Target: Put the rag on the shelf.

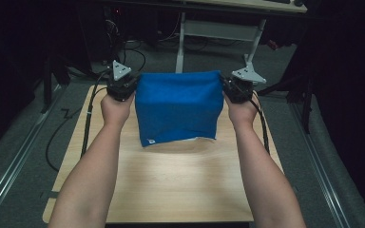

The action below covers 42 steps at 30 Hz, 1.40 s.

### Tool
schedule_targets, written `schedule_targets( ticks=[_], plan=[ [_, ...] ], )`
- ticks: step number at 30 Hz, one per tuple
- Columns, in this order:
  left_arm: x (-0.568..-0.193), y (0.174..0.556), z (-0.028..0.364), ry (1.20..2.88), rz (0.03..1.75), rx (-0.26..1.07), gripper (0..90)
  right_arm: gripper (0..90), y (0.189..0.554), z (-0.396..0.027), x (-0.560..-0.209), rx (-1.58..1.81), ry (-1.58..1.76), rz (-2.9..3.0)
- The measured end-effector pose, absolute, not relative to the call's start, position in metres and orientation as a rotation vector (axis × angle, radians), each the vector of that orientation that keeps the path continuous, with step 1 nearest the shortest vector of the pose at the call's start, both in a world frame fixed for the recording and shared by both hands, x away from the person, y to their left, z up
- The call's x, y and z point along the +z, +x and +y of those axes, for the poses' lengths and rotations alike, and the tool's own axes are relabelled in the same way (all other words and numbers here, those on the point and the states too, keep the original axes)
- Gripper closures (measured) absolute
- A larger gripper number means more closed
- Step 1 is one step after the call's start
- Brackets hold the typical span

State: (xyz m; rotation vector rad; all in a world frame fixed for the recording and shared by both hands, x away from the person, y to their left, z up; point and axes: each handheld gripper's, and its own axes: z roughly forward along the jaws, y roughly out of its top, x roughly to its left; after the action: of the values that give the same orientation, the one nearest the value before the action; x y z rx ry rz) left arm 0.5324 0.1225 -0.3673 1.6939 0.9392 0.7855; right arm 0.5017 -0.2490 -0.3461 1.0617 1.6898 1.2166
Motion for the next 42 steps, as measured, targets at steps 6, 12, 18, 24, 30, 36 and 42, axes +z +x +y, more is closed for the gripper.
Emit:
schedule_targets(
  ticks=[6, 12, 18, 24, 30, 36, 42],
  plan=[
    [-0.398, 0.532, 0.120, 1.793, 0.933, 0.748, 88.2, 88.5, 0.507, -0.255, -0.373, 1.201, 1.124, 1.751],
    [-0.422, 0.530, 0.125, 1.832, 0.963, 0.676, 88.1, 88.5, 0.509, -0.253, -0.400, 1.188, 1.149, 1.809],
    [-0.443, 0.524, 0.126, 1.851, 0.982, 0.631, 88.1, 88.5, 0.506, -0.252, -0.422, 1.168, 1.161, 1.850],
    [-0.459, 0.522, 0.124, 1.883, 0.986, 0.593, 88.1, 88.5, 0.502, -0.252, -0.438, 1.172, 1.174, 1.874],
    [-0.469, 0.521, 0.127, 1.875, 1.006, 0.523, 87.8, 88.5, 0.500, -0.253, -0.449, 1.178, 1.196, 1.892],
    [-0.483, 0.520, 0.125, 1.882, 1.020, 0.466, 87.4, 88.4, 0.492, -0.255, -0.462, 1.173, 1.208, 1.905],
    [-0.494, 0.519, 0.123, 1.907, 1.029, 0.441, 87.1, 88.4, 0.483, -0.258, -0.473, 1.154, 1.206, 1.915]
  ],
)
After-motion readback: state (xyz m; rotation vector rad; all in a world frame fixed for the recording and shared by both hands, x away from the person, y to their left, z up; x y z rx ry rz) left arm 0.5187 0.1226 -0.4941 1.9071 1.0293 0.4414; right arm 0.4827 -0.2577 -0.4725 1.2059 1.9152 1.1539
